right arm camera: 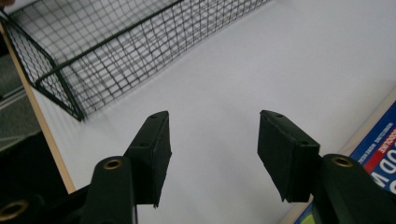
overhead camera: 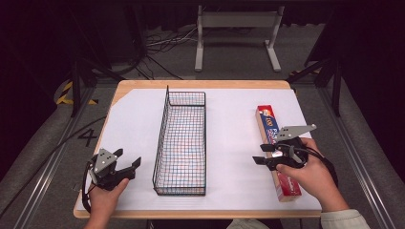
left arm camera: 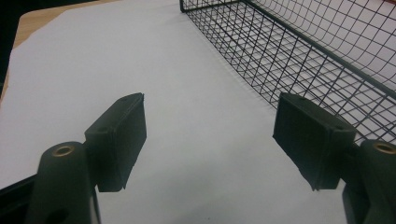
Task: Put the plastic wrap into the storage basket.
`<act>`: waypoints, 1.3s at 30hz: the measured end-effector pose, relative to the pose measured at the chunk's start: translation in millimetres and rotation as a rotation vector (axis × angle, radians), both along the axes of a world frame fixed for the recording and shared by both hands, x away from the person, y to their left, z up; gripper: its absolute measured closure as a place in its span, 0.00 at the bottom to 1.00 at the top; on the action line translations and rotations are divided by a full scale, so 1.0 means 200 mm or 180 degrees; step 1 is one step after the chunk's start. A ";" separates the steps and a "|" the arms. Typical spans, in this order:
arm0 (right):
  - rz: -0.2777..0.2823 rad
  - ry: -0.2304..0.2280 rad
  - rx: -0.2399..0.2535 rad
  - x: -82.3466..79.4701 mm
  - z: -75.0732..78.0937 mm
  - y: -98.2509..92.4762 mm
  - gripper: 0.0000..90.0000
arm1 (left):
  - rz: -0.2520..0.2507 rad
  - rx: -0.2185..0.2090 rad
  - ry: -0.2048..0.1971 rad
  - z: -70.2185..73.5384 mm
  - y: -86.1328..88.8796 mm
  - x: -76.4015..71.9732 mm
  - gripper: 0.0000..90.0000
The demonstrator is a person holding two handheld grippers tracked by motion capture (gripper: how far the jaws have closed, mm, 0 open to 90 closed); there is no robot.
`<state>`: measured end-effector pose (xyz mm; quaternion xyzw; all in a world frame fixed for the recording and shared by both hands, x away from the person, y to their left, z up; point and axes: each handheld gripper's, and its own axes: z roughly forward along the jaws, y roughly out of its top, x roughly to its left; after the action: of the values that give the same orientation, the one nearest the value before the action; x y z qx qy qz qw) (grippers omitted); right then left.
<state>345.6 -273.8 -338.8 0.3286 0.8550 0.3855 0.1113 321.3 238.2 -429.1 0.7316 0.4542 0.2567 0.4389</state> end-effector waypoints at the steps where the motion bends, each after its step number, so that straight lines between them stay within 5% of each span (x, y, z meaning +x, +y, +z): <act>1: -0.0051 -0.0071 0.0038 0.00 0.00 -0.01 0.50 | 0.0000 0.0002 0.0000 0.00 0.00 0.00 0.29; 8: -0.0375 -0.0263 0.0238 0.01 0.02 -0.05 0.44 | 0.0004 0.0000 -0.0005 0.00 0.00 0.00 0.29; 18: -0.0760 -0.0303 0.0062 0.06 0.03 -0.09 0.35 | 0.0014 0.0006 -0.0013 0.00 0.01 0.00 0.29; 29: -0.1196 -0.0316 0.0055 0.14 0.03 -0.15 0.30 | 0.0029 -0.0011 -0.0014 0.00 0.01 0.00 0.29; 39: -0.1487 -0.0291 -0.0032 0.22 -0.04 -0.13 0.27 | 0.0050 0.0002 -0.0017 0.00 0.02 -0.01 0.29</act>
<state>389.4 -300.3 -347.6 0.4992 0.7517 0.3595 0.2378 318.8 242.7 -429.6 0.7274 0.4586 0.2623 0.4378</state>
